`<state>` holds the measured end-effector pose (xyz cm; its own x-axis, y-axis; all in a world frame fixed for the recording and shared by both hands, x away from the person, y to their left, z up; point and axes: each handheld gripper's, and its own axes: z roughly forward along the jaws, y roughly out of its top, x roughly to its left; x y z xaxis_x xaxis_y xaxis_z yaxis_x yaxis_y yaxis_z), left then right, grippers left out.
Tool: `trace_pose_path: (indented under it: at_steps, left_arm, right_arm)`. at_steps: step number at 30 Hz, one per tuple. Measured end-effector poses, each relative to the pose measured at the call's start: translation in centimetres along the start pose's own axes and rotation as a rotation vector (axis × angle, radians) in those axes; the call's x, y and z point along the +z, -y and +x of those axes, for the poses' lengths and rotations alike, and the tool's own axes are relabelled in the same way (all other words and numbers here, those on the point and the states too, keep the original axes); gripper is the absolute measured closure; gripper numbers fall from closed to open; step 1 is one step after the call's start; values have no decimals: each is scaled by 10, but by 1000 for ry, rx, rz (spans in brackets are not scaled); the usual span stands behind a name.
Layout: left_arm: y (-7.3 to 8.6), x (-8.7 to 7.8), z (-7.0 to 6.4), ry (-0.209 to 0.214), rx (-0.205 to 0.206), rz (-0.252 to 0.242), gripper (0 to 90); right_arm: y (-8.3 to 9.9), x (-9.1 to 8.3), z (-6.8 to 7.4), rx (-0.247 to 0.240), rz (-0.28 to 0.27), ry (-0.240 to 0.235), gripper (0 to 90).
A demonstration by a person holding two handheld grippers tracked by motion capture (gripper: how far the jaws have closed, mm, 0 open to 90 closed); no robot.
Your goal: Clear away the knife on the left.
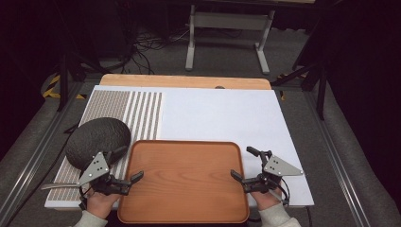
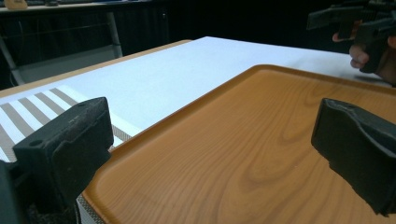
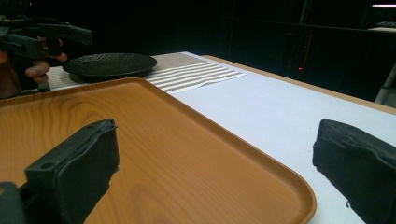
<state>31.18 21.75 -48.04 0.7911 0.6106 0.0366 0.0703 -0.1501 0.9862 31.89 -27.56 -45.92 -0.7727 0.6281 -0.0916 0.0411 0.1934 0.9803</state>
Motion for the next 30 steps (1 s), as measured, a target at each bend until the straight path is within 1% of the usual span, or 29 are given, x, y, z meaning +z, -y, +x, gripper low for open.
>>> trace_pose_path:
  at_steps: [3,5,7,10,11,12,13,16,19,22,24,28,30]
  left_arm:
    - [-2,-2,0,1,14,-8,1]
    - [-4,-5,1,10,9,-12,1]
    - [-5,-7,2,14,12,-16,6]
    - [-8,-7,2,33,24,3,10]
    - [-9,-8,2,39,22,9,16]
    - [-9,-8,2,39,22,9,17]
    - [-11,-9,3,53,19,11,17]
    - [-17,-13,5,72,13,9,20]
    - [-22,-14,5,82,22,13,19]
    - [-29,-16,6,96,43,35,20]
    - [-33,-17,7,108,41,50,17]
    - [-42,-19,9,130,61,83,17]
    - [-46,-21,8,139,81,99,17]
  right_arm:
    - [-1,-1,0,0,-8,-2,9]
    - [-1,-1,1,4,-8,-4,9]
    - [-1,-1,1,5,-9,-8,9]
    - [-1,-2,0,9,-15,-7,9]
    - [-2,-2,-1,11,-16,-6,9]
    - [-2,-2,-1,12,-18,-6,9]
    - [-2,-2,-1,13,-18,-5,10]
    - [-2,-2,-1,17,-16,-8,11]
    - [-1,-2,-1,19,-15,-9,13]
    - [-2,-2,-2,24,-18,-17,17]
    - [-2,-2,-2,30,-12,-22,23]
    - [-2,-2,-2,33,-9,-30,31]
    - [-2,-2,-2,33,-8,-33,33]
